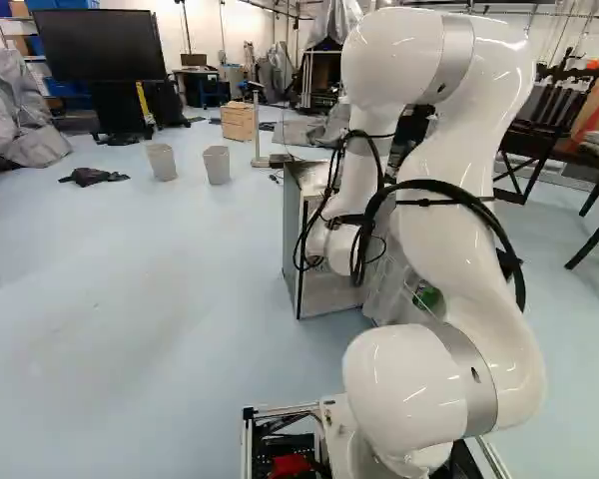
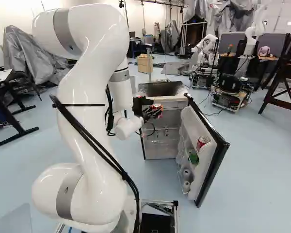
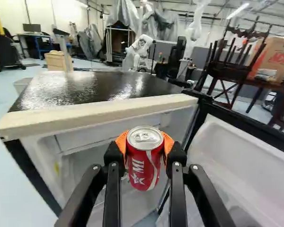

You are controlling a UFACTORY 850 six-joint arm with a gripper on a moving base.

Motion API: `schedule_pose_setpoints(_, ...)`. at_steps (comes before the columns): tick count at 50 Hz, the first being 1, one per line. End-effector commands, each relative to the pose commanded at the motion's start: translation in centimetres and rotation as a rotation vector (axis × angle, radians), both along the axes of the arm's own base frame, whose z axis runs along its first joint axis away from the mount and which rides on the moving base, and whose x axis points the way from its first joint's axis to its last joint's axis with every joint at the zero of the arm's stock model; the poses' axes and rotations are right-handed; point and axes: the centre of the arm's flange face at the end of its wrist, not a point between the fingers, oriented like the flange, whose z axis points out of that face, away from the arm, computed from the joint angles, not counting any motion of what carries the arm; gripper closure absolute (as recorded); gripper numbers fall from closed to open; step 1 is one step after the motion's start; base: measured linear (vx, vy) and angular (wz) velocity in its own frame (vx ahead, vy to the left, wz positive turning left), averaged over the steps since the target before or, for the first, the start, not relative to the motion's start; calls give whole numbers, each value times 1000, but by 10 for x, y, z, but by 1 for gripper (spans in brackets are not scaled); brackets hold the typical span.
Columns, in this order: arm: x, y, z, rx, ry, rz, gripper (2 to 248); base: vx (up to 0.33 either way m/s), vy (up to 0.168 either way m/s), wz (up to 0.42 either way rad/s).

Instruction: Grab a drink from the fridge

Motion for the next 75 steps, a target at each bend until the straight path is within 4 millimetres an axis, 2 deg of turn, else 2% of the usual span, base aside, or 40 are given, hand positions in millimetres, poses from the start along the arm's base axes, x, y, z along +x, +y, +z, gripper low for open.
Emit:
schedule_pose_setpoints(25,-28,21,16,43,131,227,154,0,0,0)
schedule_pose_setpoints(37,-34,29,22,45,181,325,154,0,0,0)
schedule_pose_setpoints(75,-40,29,59,28,105,342,154,0,0,0)
